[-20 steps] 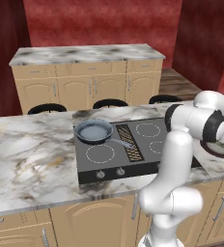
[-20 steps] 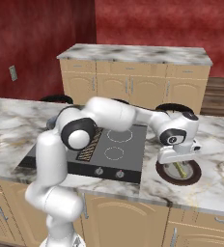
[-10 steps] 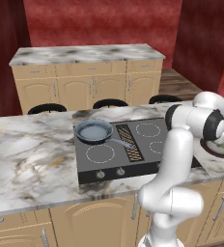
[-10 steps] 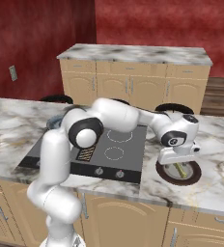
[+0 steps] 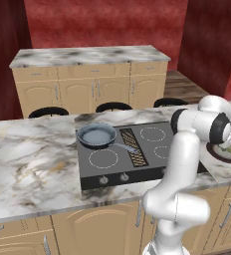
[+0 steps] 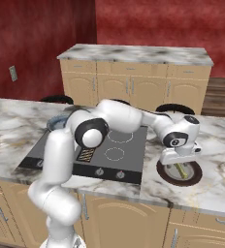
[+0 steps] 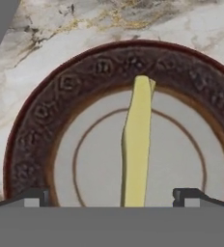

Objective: Pick up the butter stick and place it in the pan. Then turn on the burner for the pan.

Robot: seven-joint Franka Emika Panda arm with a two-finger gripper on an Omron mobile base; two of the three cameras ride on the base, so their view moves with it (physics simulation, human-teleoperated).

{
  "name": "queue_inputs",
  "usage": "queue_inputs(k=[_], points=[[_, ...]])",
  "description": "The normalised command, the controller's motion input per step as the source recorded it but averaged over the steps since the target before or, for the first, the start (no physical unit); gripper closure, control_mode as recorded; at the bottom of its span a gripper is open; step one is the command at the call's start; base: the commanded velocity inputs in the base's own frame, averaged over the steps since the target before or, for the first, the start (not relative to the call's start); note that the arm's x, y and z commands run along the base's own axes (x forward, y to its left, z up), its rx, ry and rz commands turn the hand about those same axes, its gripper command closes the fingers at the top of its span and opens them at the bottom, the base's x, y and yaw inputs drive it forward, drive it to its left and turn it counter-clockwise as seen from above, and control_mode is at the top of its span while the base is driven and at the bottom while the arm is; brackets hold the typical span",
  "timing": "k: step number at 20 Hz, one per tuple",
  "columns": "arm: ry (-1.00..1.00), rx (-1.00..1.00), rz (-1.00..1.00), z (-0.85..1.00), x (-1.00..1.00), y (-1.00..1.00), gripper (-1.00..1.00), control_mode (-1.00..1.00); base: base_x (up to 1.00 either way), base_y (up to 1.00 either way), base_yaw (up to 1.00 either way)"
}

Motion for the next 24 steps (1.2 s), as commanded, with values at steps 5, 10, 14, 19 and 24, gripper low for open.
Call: queue_inputs(k=[5,10,14,19,24], points=[[0.0,0.0,0.0,-0.14,0.13,-0.11,-1.0,-1.0,0.0,0.0,0.0],[0.0,0.0,0.0,-0.16,0.09,-0.1,-1.0,-1.0,0.0,0.0,0.0],[0.0,0.0,0.0,-0.16,0.07,-0.08,-1.0,-1.0,0.0,0.0,0.0],[0.0,0.0,0.0,-0.21,0.0,0.0,1.0,-1.0,0.0,0.0,0.0],[0.0,0.0,0.0,0.0,0.0,0.0,1.0,-1.0,0.0,0.0,0.0]])
